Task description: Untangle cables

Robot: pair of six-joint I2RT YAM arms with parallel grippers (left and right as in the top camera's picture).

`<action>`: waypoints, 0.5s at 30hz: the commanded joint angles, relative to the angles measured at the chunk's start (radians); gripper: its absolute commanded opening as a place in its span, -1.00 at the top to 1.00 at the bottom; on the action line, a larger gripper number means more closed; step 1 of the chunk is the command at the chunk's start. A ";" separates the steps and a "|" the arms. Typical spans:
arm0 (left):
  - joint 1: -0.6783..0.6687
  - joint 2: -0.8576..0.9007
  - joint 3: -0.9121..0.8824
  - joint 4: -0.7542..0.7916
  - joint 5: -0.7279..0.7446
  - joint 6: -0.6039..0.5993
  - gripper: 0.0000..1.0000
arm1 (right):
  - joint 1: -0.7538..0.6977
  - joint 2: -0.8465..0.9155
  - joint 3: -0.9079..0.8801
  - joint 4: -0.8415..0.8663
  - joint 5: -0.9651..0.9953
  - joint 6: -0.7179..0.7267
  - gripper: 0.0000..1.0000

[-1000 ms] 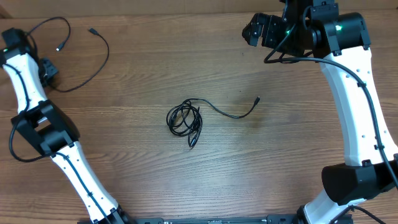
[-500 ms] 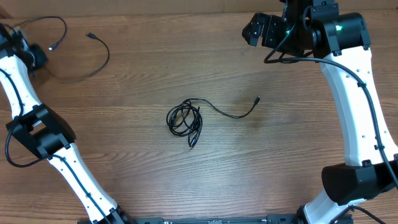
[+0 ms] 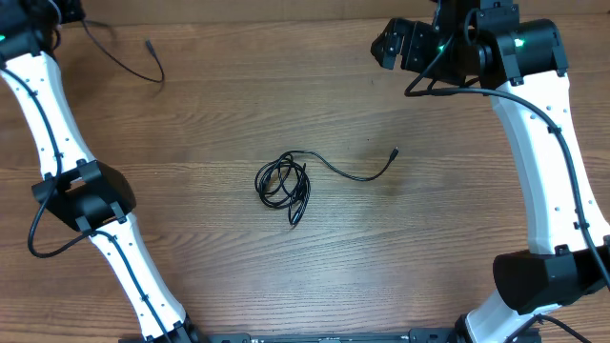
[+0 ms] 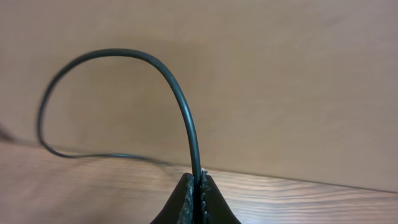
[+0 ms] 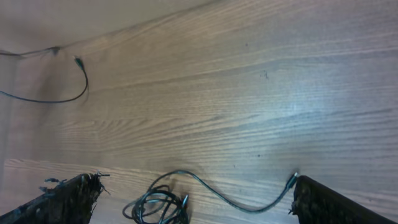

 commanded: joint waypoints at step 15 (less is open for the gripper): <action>0.205 -0.002 -0.354 -0.059 -0.275 -0.180 -0.99 | 0.004 -0.011 0.000 -0.015 -0.006 -0.004 -1.00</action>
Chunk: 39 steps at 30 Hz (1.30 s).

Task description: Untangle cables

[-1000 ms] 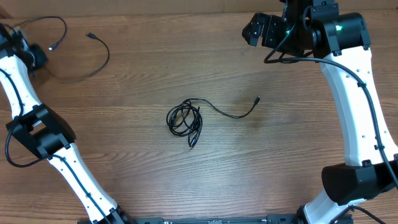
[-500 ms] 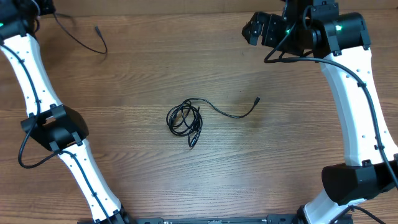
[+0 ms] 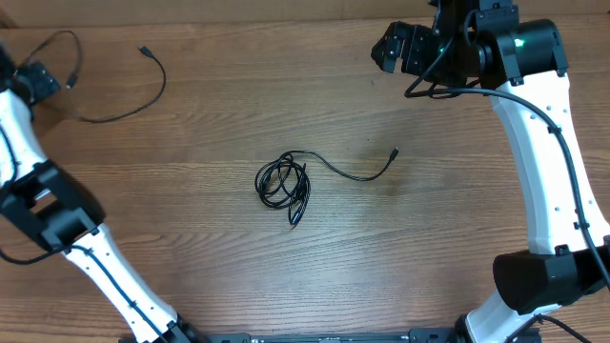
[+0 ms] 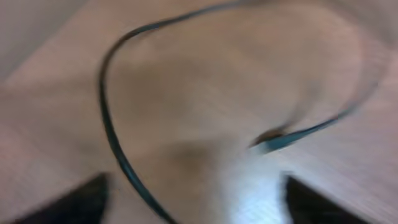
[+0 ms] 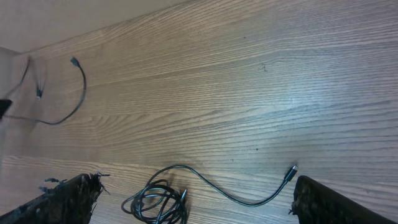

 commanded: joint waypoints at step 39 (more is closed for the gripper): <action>-0.132 -0.181 0.039 -0.264 0.108 -0.083 -0.99 | 0.004 -0.011 0.000 -0.020 -0.006 -0.008 -1.00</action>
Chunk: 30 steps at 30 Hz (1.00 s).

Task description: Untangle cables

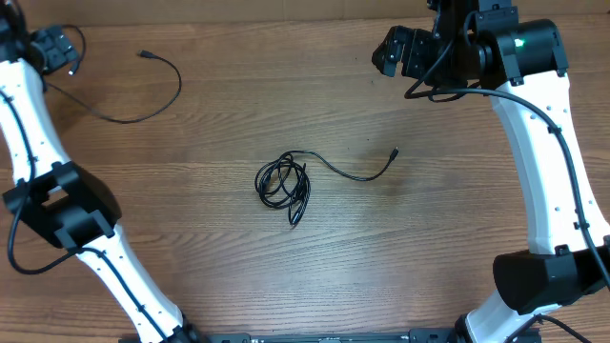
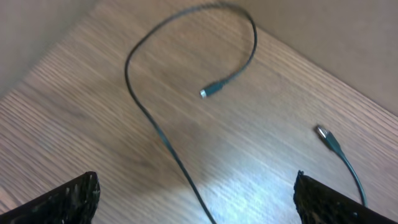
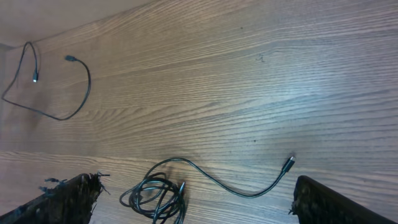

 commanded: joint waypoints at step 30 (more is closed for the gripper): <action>-0.298 0.041 -0.439 0.125 -0.004 0.802 -0.69 | 0.003 -0.011 0.000 0.020 -0.009 -0.031 -1.00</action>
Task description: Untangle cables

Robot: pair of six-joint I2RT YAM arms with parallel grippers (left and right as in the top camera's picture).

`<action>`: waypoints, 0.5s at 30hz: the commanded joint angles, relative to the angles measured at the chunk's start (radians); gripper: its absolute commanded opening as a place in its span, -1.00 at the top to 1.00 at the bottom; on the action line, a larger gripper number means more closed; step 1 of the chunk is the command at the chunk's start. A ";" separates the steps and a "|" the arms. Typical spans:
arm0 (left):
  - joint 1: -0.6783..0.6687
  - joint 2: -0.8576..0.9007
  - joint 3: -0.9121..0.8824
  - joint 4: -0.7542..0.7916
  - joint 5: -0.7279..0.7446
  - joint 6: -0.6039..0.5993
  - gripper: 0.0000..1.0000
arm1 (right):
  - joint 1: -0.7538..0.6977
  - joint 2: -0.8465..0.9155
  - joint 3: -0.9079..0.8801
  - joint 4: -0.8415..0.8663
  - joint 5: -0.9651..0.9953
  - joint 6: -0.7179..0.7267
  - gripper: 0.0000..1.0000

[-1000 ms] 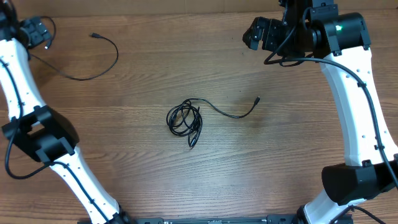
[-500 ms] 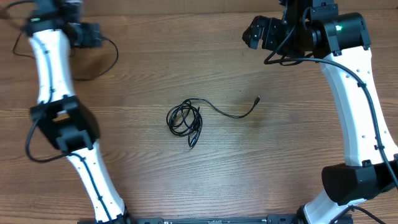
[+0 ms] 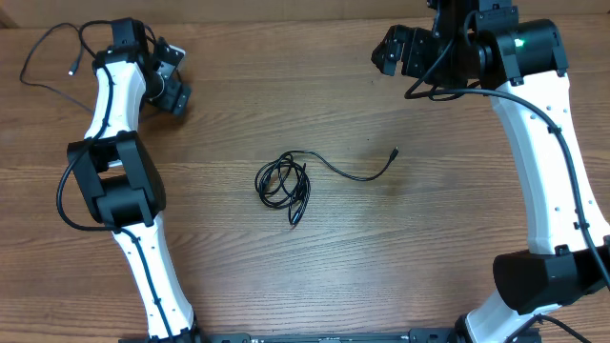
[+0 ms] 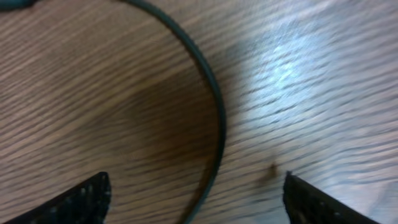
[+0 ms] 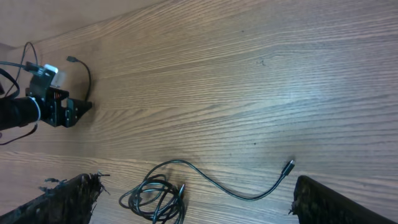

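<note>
A tangled black cable [image 3: 284,185] lies coiled mid-table, its free tail ending in a plug [image 3: 396,151]; the right wrist view shows the same coil [image 5: 155,200] and plug [image 5: 290,165]. A second, loose cable lies at the far left, its plug [image 3: 71,70] showing. My left gripper [image 3: 174,91] hangs open just above the wood, with a curve of that loose cable [image 4: 214,124] running between its fingers, untouched. My right gripper [image 3: 389,48] is open, high at the far right, holding nothing.
The wooden table [image 3: 429,248] carries only the two cables. The left arm [image 3: 107,100] stretches along the left side, and the right arm [image 3: 543,162] stands along the right edge. The table's back edge runs just behind both grippers.
My left gripper has moved from the far-left corner to the right and down, now low over the loose cable's curve, still open. The right arm and coiled cable are unchanged.
At first my left gripper was shut on the loose cable at the far-left corner. Half a second later it was open and the cable lay on the table. It stayed open above the cable, then came down close over its right-hand curve. The coil never moved.
</note>
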 commanded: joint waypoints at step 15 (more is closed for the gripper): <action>0.024 0.019 -0.142 0.176 -0.087 0.103 -0.07 | 0.003 -0.011 0.000 0.021 -0.008 -0.019 -1.00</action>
